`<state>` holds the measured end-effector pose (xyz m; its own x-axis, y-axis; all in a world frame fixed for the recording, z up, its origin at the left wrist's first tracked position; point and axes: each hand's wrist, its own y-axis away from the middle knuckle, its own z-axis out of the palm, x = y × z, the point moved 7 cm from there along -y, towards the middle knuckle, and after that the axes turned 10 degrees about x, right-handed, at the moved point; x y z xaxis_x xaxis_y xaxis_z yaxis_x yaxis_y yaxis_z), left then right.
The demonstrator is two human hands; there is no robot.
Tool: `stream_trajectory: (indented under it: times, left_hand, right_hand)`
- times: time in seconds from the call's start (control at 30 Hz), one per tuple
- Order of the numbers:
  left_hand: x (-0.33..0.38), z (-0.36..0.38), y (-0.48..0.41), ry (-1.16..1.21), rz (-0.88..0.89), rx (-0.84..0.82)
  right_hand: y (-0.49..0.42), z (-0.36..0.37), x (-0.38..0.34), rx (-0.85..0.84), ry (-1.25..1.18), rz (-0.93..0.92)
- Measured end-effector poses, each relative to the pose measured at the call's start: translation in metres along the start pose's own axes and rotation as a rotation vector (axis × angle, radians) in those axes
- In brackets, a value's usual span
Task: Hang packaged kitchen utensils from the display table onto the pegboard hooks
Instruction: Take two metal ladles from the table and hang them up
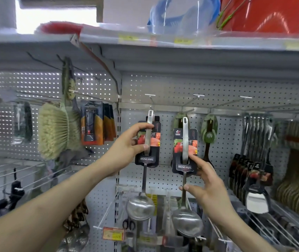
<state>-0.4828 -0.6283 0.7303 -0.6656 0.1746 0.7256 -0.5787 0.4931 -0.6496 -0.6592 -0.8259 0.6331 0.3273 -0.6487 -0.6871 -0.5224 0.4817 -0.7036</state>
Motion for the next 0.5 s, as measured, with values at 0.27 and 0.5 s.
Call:
stream_trajectory:
  times: [0.27,0.5]
  left_hand:
    - [-0.008,-0.012,-0.032,0.040,0.013,-0.025]
    - [-0.011,-0.013,-0.050,0.115,0.049,-0.061]
  right_hand:
    - [-0.008,0.013,0.009,0.060,0.007,0.032]
    - [-0.011,0.026,0.008,0.084,0.026,0.017]
